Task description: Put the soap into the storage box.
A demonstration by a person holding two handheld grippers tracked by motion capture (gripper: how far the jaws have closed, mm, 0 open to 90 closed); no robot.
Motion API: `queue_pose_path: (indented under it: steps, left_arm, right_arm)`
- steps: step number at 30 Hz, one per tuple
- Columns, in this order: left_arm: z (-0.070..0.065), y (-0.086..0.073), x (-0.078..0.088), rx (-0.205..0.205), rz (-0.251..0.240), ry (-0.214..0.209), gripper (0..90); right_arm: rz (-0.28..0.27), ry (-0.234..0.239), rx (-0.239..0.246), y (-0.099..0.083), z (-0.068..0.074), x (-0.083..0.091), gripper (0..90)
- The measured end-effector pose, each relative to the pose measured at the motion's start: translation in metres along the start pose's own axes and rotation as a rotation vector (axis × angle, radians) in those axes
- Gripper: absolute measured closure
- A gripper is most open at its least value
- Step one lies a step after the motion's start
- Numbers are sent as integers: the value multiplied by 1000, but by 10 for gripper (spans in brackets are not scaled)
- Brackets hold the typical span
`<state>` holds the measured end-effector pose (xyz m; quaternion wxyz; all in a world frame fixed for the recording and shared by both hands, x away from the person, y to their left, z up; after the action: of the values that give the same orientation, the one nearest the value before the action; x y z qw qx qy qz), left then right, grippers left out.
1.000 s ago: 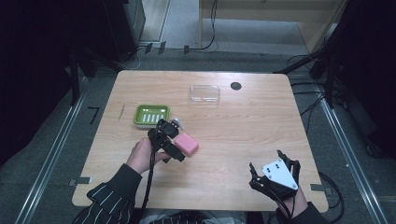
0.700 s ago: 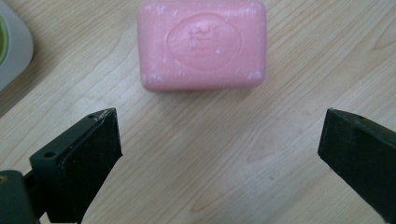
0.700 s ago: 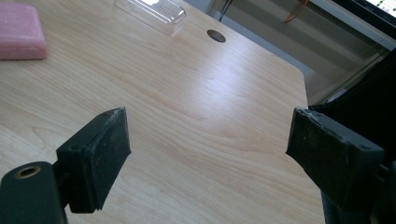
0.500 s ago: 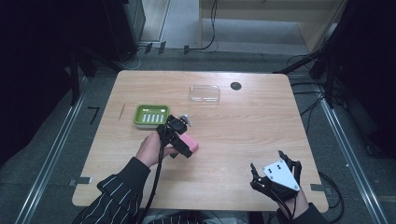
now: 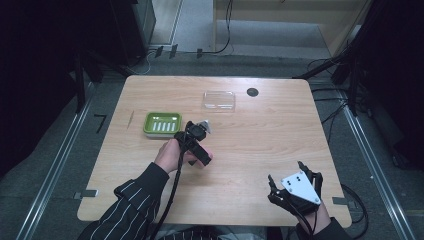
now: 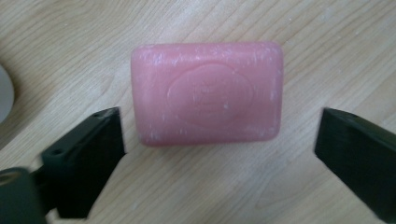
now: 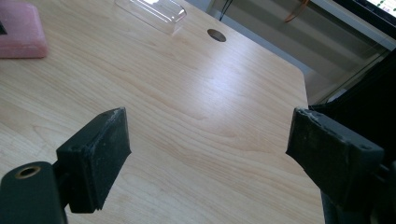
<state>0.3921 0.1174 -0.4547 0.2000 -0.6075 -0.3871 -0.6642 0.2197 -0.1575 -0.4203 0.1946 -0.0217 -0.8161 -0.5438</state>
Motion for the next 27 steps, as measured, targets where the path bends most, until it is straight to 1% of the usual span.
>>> queue_pose_path:
  steps: [3, 6, 7, 8, 11, 14, 15, 19, 22, 23, 27]
  left_arm:
    - [1, 3, -5, -1, 11, 2, 37]
    - [2, 6, -9, 9, 6, 9, 37]
    - [3, 7, -10, 5, 11, 13, 37]
    - [3, 7, -12, 9, 10, 15, 36]
    - [3, 7, -16, 11, 30, 16, 23]
    - [3, 7, -18, 16, 28, 29, 23]
    - [2, 7, -19, 24, 24, 28, 33]
    - [3, 8, -20, 24, 24, 48, 76]
    - [2, 8, -22, 23, 26, 44, 113]
    - [1, 8, -23, 22, 28, 49, 125]
    - [0, 8, -25, 17, 32, 54, 129]
  right_arm:
    - [0, 0, 0, 0, 0, 0, 131]
    - [0, 0, 0, 0, 0, 0, 131]
    - [-1, 0, 0, 0, 0, 0, 131]
    - [-1, 0, 0, 0, 0, 0, 131]
    - [-2, -2, 0, 0, 0, 0, 131]
    - [-2, -2, -1, 0, 0, 0, 131]
    - [-2, -1, -1, 0, 0, 0, 131]
    - [-2, -2, 0, 0, 0, 0, 131]
    - [-2, -2, -3, 0, 0, 0, 131]
    - [-1, -2, -3, 0, 0, 0, 131]
    - [-2, -2, -3, 0, 0, 0, 131]
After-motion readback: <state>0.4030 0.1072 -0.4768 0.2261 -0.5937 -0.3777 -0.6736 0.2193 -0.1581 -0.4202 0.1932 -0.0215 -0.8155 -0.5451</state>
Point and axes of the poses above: each handheld gripper's, and its own axes: x roughly backward along the jaws, y roughly out of its top, z roughly to its left, the point moved 2 cm from there along -x, roughly forward along the jaws, and after that the axes turned 8 degrees about -z, right-handed, at the moved point
